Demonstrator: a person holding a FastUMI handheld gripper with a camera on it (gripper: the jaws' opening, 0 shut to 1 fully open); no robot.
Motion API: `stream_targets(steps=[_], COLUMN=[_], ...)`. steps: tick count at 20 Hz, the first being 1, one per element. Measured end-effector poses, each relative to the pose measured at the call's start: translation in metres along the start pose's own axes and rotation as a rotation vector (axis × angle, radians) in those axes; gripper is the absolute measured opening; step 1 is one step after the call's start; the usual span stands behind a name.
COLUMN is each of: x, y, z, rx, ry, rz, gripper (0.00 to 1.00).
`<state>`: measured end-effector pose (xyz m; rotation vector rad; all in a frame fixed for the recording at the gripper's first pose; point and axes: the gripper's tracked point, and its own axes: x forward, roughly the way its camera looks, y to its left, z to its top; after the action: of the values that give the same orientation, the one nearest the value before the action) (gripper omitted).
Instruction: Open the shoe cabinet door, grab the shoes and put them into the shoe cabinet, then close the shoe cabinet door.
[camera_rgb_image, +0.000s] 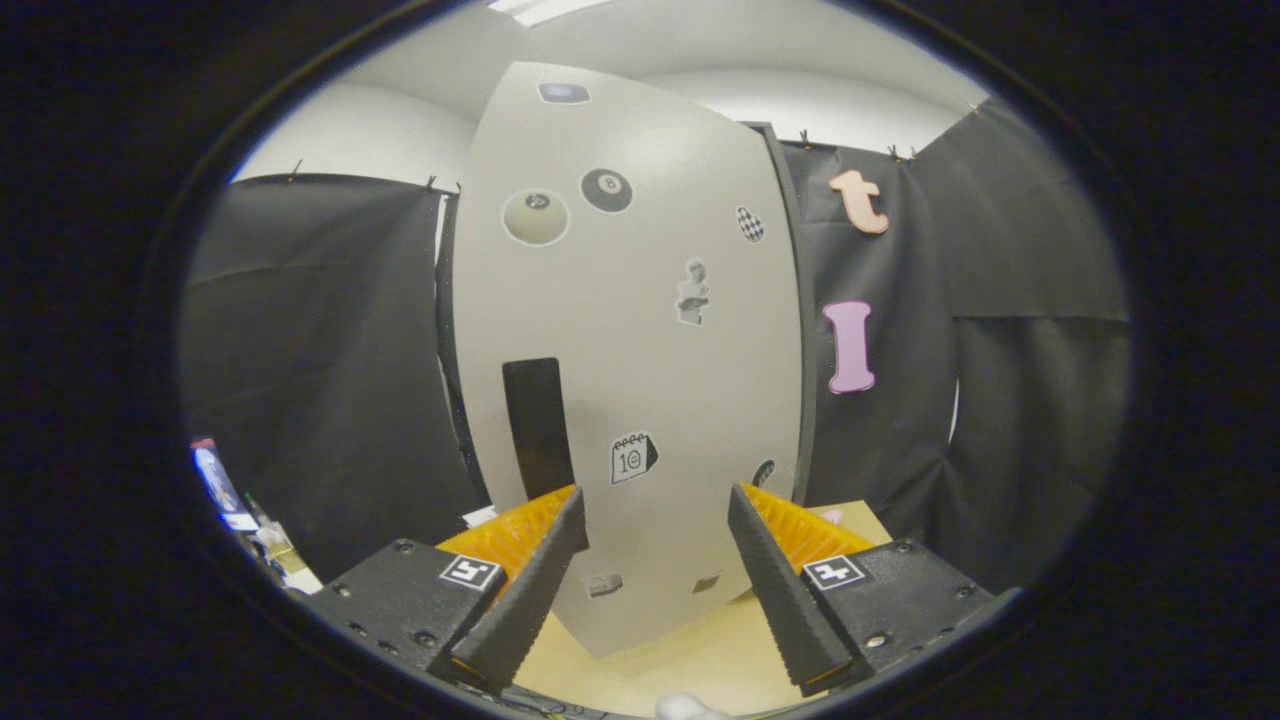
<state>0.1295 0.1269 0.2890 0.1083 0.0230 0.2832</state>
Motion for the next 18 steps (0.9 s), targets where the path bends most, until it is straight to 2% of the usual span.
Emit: stream_targets(steps=[10, 18], x=[-0.029, -0.112], y=[-0.007, -0.019], z=[0.008, 0.033], rx=[-0.008, -0.004], ry=[0.0, -0.038], rz=[-0.082, -0.142], gripper=[0.95, 0.95])
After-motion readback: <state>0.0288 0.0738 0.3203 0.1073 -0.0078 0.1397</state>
